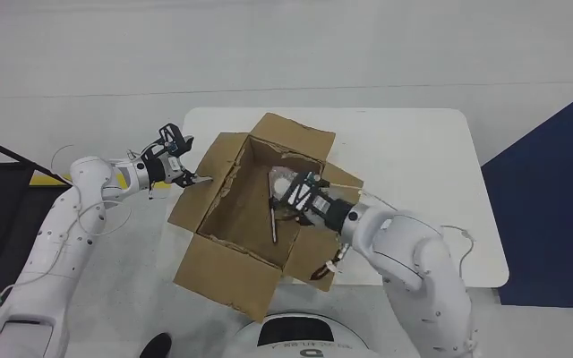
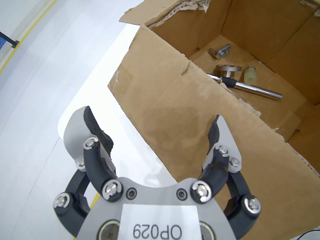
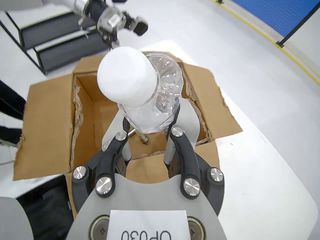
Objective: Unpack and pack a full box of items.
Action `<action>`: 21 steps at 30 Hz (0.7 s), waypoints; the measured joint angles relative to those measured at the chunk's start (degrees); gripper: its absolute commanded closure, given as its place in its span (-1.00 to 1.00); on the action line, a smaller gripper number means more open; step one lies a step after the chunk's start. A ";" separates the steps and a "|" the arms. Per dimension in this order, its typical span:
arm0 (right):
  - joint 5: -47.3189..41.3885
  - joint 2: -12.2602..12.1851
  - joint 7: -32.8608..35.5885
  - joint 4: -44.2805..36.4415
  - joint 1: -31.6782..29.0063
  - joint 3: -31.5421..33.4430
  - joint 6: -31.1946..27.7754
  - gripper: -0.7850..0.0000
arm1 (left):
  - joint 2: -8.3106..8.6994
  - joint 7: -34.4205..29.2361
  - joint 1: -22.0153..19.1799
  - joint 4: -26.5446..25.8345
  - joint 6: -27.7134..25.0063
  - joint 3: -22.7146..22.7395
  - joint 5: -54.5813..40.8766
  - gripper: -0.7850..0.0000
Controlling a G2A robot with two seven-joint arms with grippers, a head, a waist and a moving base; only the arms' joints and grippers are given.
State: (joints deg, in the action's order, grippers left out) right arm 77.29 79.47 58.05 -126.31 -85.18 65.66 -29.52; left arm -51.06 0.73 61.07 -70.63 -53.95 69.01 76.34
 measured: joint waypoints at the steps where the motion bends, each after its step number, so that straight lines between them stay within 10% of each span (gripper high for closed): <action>1: 1.19 0.05 1.82 0.91 1.11 -1.45 0.20 1.00 | 0.00 0.00 0.00 0.00 0.00 0.00 0.00 -1.00; 14: 9.38 1.80 15.50 15.57 14.39 -14.40 7.31 0.99 | 0.00 0.00 0.00 0.00 0.00 0.00 0.00 -1.00; 17: 11.15 2.45 15.85 18.17 16.68 -16.71 10.30 0.18 | 0.00 0.00 0.00 0.00 0.00 0.00 0.00 -1.00; 21: 12.60 3.08 16.67 21.22 18.73 -18.87 12.18 0.02 | 0.00 0.00 0.00 0.00 0.00 0.00 0.00 -1.00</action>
State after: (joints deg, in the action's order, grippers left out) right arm 89.89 82.55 74.72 -105.09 -66.45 46.78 -17.34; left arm -51.06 0.73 61.07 -70.63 -53.95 69.01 76.34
